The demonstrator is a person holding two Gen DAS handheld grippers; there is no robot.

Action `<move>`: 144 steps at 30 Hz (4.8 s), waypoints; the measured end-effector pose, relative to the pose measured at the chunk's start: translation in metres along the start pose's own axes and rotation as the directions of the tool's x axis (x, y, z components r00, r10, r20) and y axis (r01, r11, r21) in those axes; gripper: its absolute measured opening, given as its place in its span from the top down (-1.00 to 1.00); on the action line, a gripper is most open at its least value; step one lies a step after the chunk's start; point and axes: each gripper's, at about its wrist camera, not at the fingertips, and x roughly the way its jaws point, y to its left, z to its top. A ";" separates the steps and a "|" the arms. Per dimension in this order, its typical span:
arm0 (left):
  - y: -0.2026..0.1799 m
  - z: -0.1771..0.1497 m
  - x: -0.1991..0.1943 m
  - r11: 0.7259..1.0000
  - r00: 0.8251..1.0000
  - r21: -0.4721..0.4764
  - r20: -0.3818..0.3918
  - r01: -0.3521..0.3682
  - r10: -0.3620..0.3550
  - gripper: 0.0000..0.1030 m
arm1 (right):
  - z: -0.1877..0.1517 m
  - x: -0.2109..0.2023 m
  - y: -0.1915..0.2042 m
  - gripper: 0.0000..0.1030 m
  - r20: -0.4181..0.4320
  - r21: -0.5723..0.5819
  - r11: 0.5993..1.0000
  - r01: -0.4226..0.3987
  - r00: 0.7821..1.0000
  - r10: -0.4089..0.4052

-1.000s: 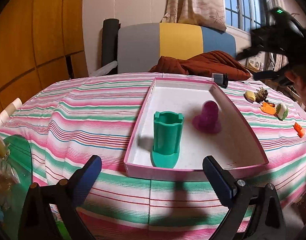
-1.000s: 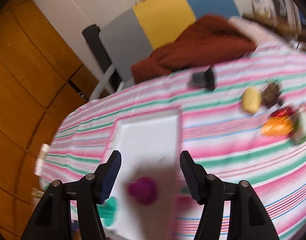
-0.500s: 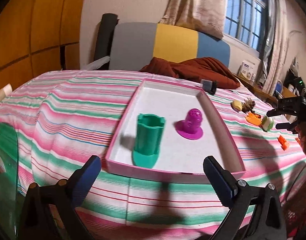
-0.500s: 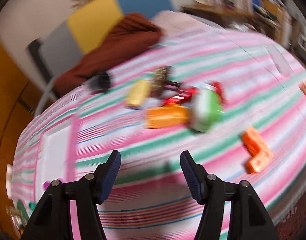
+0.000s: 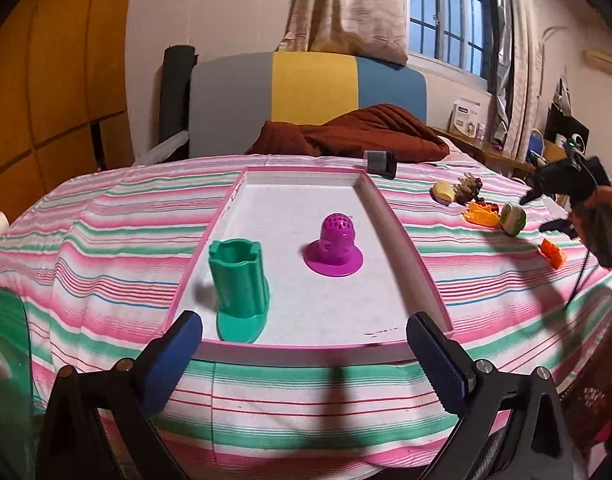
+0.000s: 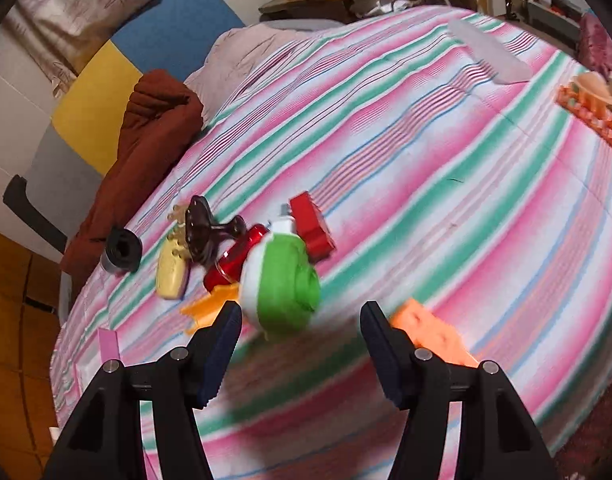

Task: Organize rigid objects
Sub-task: 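Grasp the green-and-white round toy with the right tool, then grasp the yellow-orange elongated piece with the left tool while the right tool holds the green toy, then carry the yellow-orange piece into the tray and release it while the right tool holds the green toy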

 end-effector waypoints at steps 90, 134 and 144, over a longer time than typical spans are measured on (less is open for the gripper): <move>-0.277 0.101 0.223 0.749 0.909 0.522 -0.302 0.409 -0.286 0.44 | 0.030 0.031 -0.018 -0.10 -0.103 -0.101 0.989 0.107 0.988 -0.117; -0.099 0.096 0.096 0.960 0.962 0.095 -0.094 0.265 -0.256 0.53 | 0.003 0.013 0.034 -0.07 -0.062 -0.321 0.937 -0.140 0.990 0.127; -0.004 0.135 0.134 0.993 0.982 -0.055 -0.151 0.108 -0.115 0.53 | 0.005 0.006 0.045 -0.04 0.005 -0.337 0.928 -0.159 0.985 0.171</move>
